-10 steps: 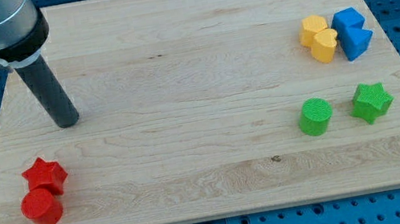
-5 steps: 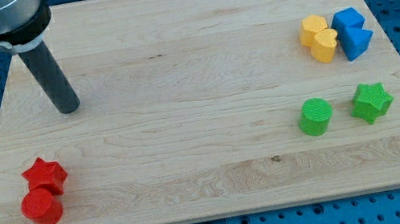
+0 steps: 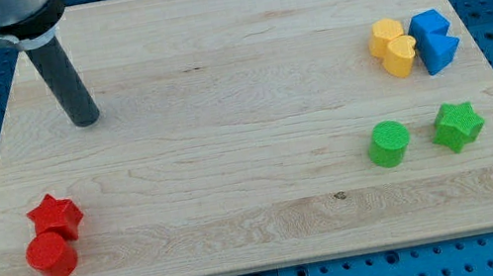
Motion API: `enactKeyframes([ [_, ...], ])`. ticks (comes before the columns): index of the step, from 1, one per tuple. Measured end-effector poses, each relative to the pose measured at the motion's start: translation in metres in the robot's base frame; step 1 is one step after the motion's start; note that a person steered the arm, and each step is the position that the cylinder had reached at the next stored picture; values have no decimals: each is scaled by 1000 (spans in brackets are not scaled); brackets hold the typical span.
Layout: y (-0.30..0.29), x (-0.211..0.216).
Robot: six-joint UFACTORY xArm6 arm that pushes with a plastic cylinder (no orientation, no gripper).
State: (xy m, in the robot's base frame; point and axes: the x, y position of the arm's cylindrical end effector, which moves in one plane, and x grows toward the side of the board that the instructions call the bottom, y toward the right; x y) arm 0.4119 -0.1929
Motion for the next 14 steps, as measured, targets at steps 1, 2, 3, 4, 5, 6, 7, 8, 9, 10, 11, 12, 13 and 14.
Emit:
enactKeyframes([
  [1,0,-5],
  [2,0,-8],
  [3,0,-12],
  [4,0,-14],
  [5,0,-14],
  [6,0,-27],
  [7,62,-27],
  [8,163,-17],
  [9,239,9],
  [10,261,36],
  [11,292,39],
  [12,337,50],
  [13,342,52],
  [14,375,58],
])
